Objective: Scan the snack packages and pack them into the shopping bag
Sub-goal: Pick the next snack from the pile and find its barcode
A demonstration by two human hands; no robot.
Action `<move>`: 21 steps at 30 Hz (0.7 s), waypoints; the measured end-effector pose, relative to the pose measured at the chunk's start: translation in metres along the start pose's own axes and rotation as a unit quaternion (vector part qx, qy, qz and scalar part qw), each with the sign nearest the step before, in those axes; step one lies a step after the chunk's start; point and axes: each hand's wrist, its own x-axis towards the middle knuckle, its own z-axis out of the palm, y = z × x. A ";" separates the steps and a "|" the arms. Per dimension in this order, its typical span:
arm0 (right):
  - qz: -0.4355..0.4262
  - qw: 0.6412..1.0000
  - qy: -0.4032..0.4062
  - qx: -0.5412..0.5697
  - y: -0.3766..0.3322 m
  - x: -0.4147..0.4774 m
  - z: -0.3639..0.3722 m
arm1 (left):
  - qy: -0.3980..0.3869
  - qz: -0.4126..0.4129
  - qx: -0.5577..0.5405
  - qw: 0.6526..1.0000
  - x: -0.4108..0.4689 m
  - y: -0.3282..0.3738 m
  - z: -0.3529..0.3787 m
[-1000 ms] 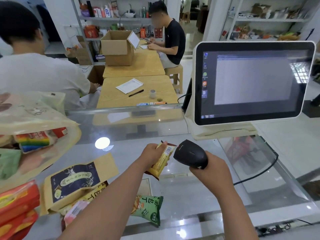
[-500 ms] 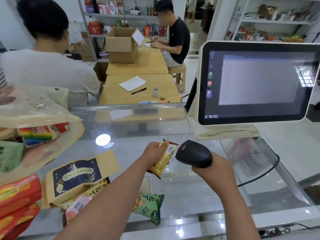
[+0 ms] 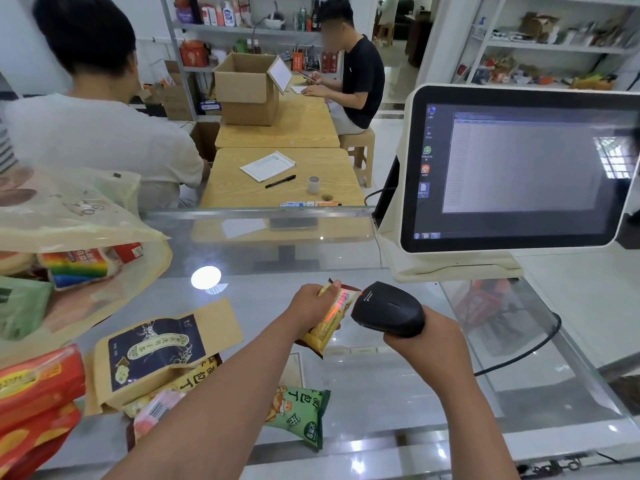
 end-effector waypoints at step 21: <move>-0.002 1.000 -0.004 -0.004 0.000 -0.002 -0.001 | -0.003 -0.012 0.003 1.000 0.004 -0.001 -0.001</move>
